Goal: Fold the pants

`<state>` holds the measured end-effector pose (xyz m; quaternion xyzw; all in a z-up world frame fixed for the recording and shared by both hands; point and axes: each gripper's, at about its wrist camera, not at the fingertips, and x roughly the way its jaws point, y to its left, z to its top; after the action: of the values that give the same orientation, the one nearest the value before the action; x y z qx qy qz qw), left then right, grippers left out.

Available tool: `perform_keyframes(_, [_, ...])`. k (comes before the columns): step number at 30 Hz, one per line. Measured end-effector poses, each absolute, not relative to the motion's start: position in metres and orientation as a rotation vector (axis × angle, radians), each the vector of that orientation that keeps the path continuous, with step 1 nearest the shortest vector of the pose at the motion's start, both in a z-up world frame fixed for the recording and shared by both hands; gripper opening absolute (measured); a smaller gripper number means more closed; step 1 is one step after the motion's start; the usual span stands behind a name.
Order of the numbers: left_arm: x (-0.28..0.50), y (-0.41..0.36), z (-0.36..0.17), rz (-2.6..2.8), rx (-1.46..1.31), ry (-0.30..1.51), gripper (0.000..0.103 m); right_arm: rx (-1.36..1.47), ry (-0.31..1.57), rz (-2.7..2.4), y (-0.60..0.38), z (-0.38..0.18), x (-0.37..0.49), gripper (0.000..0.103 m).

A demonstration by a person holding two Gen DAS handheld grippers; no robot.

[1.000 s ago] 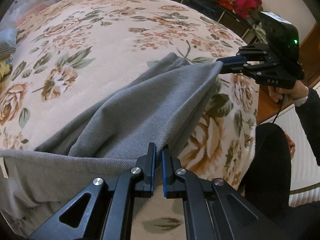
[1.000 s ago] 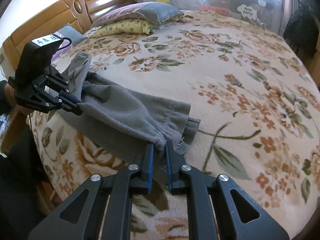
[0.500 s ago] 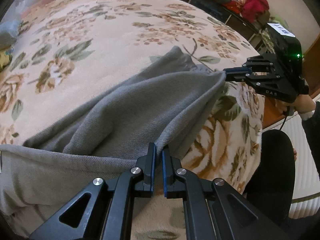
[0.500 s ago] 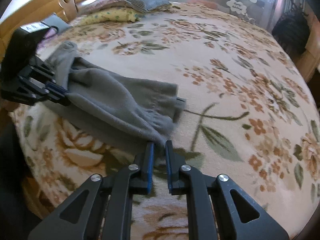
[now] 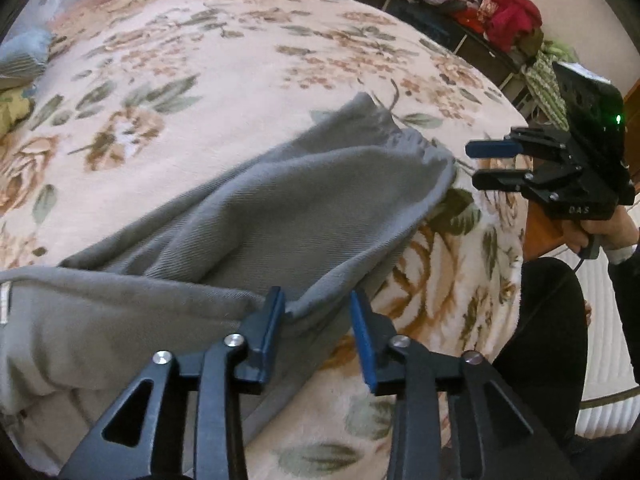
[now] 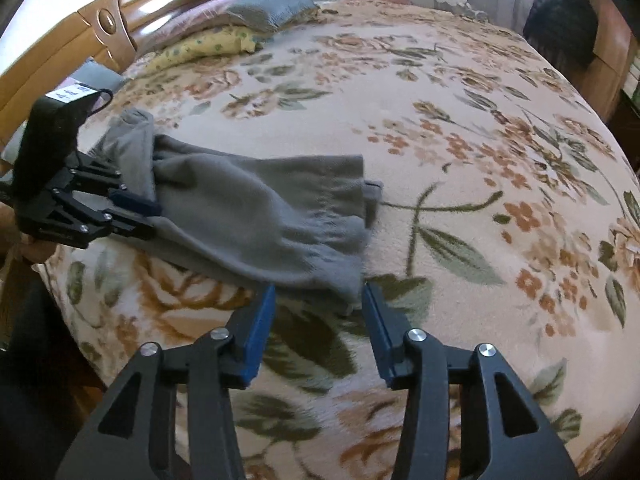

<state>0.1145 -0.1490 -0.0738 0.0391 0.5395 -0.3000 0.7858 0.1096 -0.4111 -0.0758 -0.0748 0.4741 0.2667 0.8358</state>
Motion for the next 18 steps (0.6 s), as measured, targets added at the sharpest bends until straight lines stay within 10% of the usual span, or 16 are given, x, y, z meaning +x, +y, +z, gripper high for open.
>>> perform_keyframes(18, [0.099, -0.018, -0.045, -0.435, -0.082, 1.100, 0.043, -0.155, 0.969, 0.795, -0.294, -0.068, 0.101, 0.047])
